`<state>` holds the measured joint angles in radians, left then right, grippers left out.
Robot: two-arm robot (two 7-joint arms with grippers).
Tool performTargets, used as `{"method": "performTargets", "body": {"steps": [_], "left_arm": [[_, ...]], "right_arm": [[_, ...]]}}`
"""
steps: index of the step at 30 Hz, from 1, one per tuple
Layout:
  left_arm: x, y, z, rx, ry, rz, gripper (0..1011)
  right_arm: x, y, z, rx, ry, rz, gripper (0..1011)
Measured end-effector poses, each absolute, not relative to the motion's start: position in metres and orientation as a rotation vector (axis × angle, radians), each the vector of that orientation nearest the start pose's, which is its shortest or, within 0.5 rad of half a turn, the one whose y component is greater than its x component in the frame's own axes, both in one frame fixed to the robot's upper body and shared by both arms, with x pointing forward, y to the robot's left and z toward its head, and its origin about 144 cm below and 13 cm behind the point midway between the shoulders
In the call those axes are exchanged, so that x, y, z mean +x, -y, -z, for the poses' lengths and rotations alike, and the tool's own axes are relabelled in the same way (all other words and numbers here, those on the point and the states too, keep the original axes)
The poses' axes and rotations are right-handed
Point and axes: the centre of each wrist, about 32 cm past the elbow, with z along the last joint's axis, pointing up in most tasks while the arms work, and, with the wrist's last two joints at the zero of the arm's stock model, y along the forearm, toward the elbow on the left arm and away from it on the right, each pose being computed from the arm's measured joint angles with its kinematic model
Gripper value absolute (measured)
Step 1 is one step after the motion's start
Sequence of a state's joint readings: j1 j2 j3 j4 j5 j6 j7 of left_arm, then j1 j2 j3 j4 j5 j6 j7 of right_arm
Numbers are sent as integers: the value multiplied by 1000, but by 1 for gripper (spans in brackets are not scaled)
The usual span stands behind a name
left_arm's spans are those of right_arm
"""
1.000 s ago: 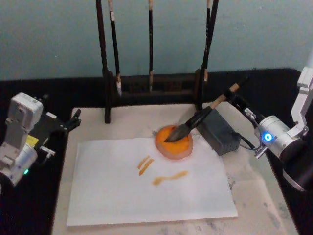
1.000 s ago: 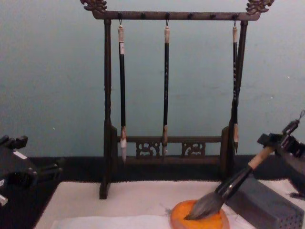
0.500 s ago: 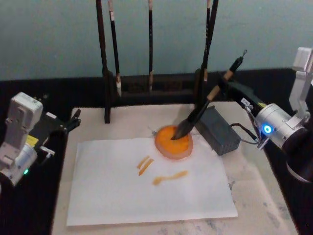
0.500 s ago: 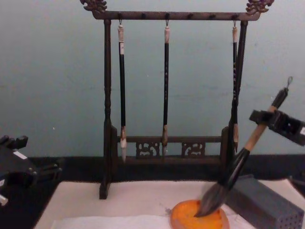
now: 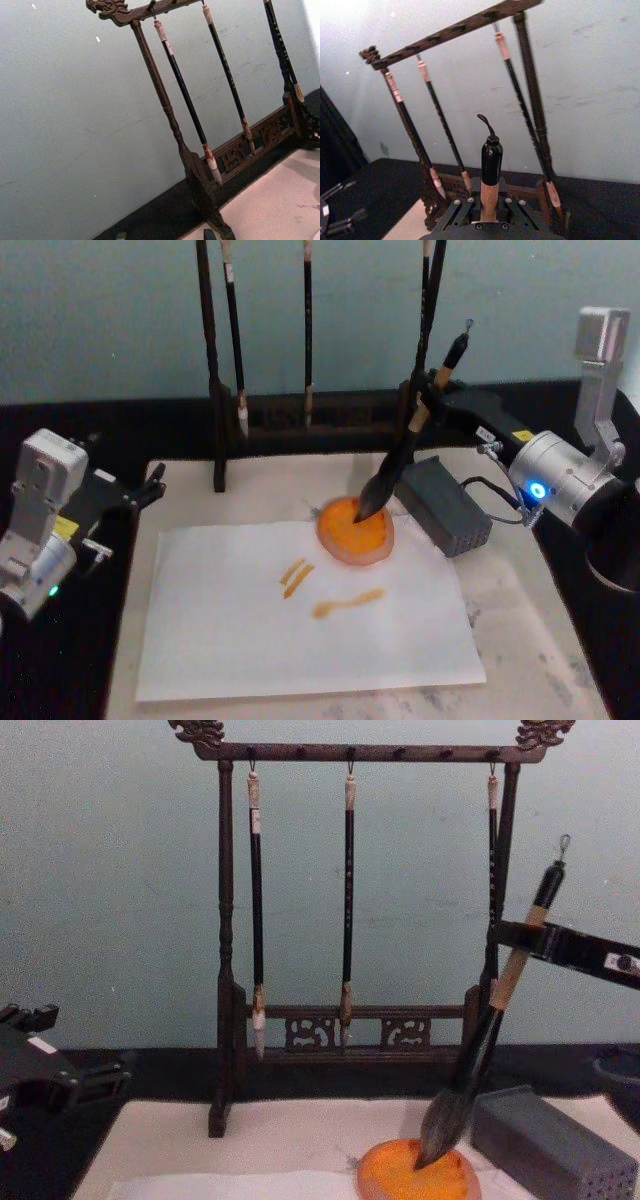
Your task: Pick up the brush from the inkstone, write on the paper, then place the brush back to its original position.
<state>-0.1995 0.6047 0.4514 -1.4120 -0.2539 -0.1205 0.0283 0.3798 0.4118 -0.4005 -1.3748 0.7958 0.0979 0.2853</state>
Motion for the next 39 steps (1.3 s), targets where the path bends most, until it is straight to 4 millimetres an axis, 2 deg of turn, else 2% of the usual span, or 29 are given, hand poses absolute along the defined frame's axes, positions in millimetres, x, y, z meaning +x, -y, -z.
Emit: {"method": "performTargets", "body": {"steps": [13,25,39], "left_arm": [[489,-310,-1140,305,285,-1248,1001],[489,-310,-1140,304,285,-1248,1001],[489,-310,-1140,304,285,-1248,1001]], "right_arm": [[548,248,-1212,52,-128,922,178],[545,242,-1224,40,-54,877,178],[542,214,-1232,71,-32,792,178]]}}
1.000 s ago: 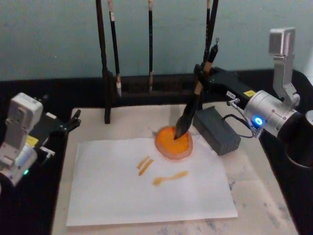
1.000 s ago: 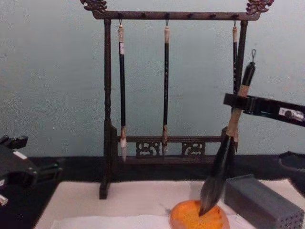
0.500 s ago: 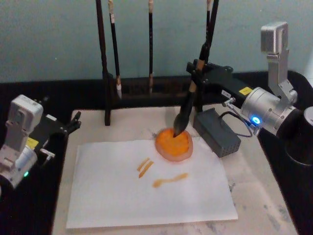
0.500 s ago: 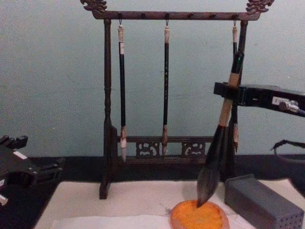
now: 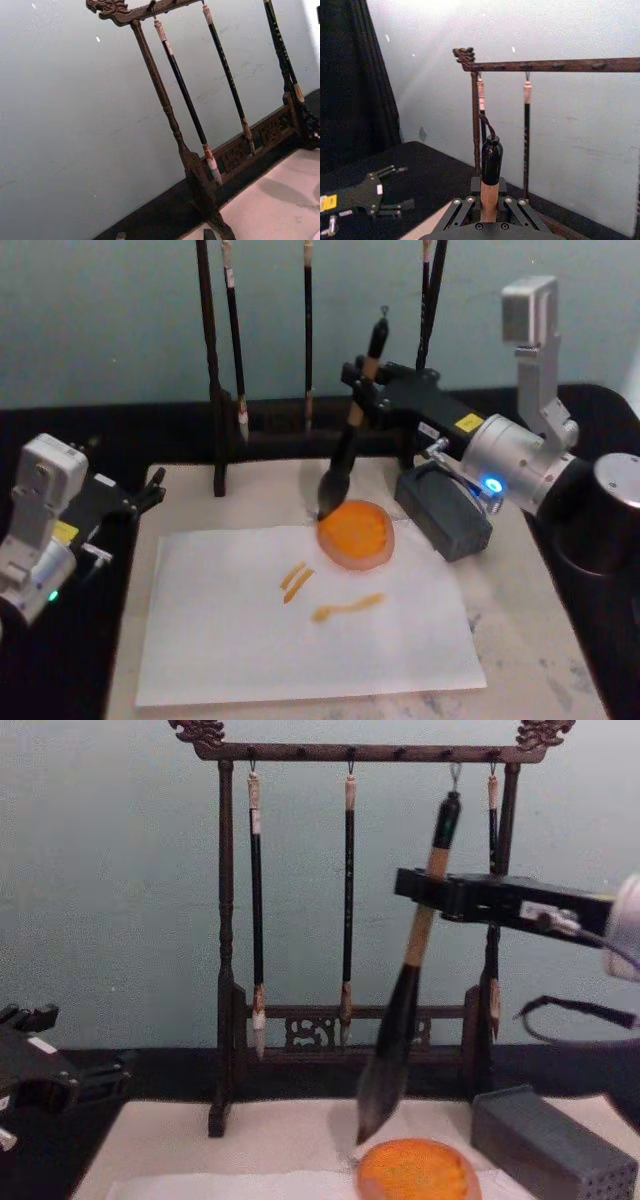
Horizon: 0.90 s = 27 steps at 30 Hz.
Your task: Pick up the brush from the inkstone, write on the paper, then place the brush back to its original position.
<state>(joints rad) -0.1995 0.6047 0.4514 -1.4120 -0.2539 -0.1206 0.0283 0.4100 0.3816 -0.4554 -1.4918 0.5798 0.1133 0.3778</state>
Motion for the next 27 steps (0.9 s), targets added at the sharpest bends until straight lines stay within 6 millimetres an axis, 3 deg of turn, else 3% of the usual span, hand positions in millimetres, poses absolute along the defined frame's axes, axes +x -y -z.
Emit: {"method": "performTargets", "body": {"steps": [15,27], "left_arm": [[489,-310,-1140,305,285,-1248,1001],[489,-310,-1140,304,285,-1248,1001]], "right_arm": [[546,181,-1225,88,-44,785,178],[557,167,-1214,59,-52,734,178]]}}
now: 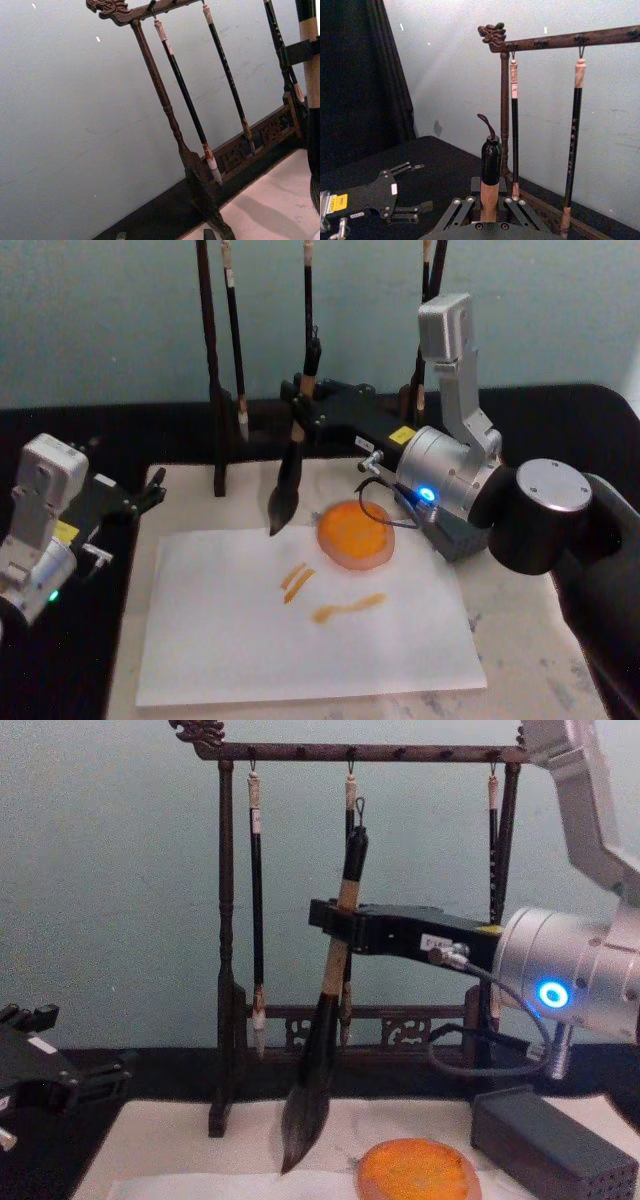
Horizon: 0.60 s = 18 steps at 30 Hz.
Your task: Pick up the brush from the inkstone, write on the paper, then place the brush back to its original position.
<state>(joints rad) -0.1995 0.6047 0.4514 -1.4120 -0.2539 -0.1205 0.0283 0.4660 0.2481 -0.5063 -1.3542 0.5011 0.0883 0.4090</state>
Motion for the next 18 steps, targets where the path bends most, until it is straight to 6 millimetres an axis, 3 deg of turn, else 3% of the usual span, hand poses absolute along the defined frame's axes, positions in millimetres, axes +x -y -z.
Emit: {"method": "performTargets", "body": {"steps": [18], "left_arm": [[489,-310,-1140,304,285,-1248,1001]], "right_arm": [[559,154,-1201,50,-86,683,178]]}}
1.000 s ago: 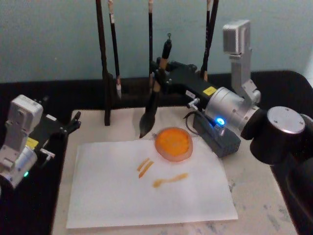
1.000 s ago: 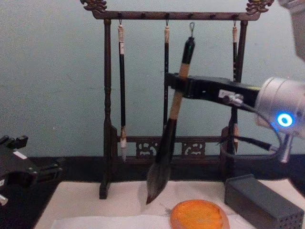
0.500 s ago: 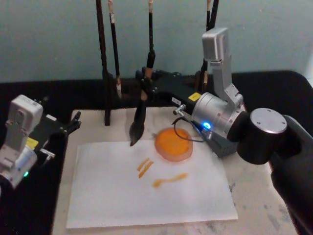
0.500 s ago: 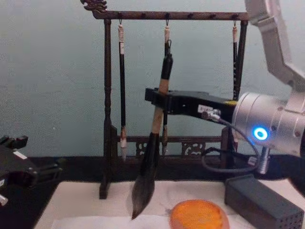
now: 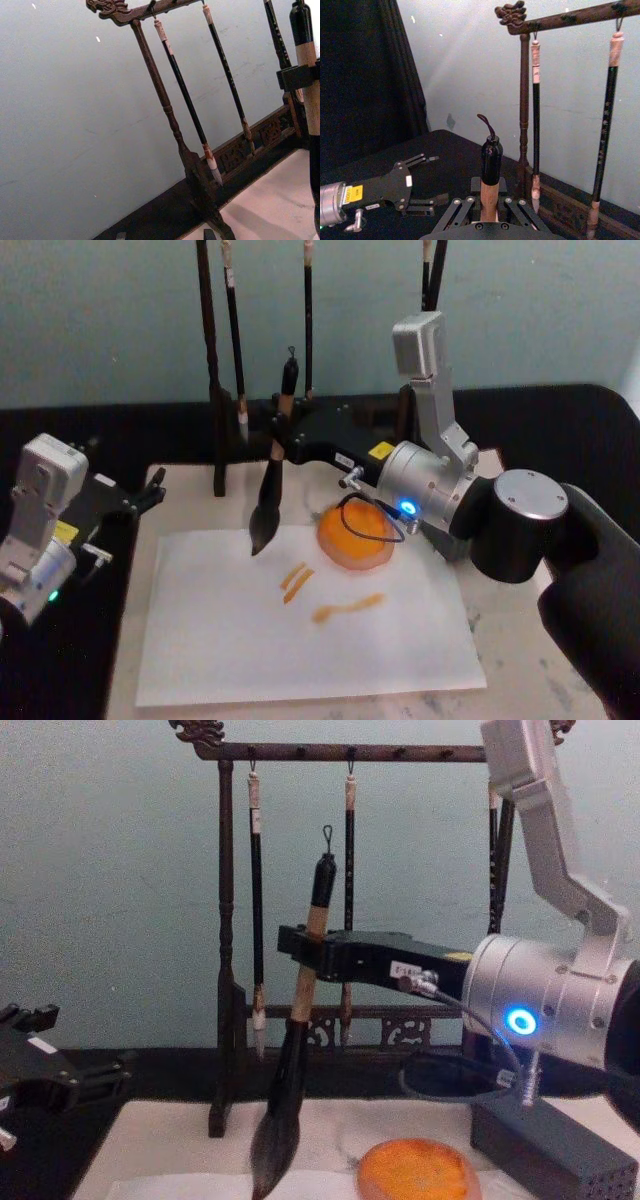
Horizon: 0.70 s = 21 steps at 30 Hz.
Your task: Pick up the brush from the inkstone, write on the paper, then place the brush back to its original position.
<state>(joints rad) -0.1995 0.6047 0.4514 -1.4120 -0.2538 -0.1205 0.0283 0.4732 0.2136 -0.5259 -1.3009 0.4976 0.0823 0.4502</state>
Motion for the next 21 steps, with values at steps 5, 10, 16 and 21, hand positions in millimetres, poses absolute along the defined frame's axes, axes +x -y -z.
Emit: {"method": "performTargets", "body": {"steps": [5,10,16,21], "left_arm": [[489,-310,-1140,305,285,-1248,1001],[489,-310,-1140,304,285,-1248,1001],[489,-310,-1140,305,285,-1248,1001],[489,-310,-1140,304,285,-1248,1001]], "right_arm": [[559,151,-1198,47,-91,671,178],[559,150,-1196,41,-95,666,178],[558,149,-1193,32,-101,661,178],[557,149,-1191,26,-101,662,178]]}}
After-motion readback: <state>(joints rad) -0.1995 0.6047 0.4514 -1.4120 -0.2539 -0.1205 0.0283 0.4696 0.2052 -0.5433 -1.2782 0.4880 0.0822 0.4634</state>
